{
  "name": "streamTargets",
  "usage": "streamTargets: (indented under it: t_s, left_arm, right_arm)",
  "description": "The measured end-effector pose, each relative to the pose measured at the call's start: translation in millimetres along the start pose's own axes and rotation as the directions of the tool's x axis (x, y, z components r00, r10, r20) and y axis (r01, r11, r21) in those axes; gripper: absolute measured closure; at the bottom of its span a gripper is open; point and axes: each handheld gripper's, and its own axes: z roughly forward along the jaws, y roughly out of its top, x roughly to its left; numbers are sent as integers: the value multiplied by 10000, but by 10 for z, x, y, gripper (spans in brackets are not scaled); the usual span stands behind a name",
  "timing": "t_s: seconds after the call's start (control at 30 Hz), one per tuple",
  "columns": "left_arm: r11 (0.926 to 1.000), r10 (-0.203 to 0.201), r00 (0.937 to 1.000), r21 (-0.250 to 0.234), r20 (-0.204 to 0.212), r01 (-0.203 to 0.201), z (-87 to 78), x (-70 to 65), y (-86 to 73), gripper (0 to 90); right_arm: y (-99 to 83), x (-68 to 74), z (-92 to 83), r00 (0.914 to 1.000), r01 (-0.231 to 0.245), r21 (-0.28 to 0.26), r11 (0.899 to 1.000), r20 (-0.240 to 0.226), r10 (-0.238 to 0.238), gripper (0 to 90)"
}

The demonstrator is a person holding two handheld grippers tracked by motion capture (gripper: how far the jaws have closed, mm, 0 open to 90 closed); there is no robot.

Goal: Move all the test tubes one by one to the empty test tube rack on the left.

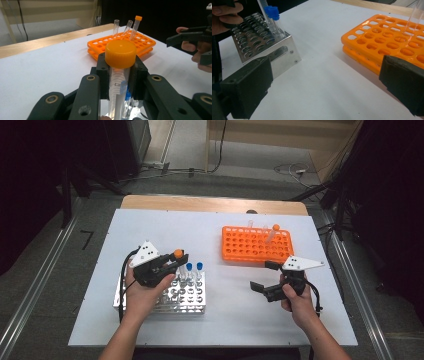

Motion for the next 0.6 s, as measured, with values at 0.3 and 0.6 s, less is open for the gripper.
streamTargets:
  t_s: [0.3,0.6]
  left_arm:
    - [9979,120,9999,637,-71,-115,56,3,-43,740]
    - [9965,87,9999,830,93,-95,13,23,-51,702]
  right_arm:
    - [-3,-7,-2,10000,17,-10,10000,12,-17,0]
    - [0,-17,15,10000,-8,-18,10000,15,8,0]
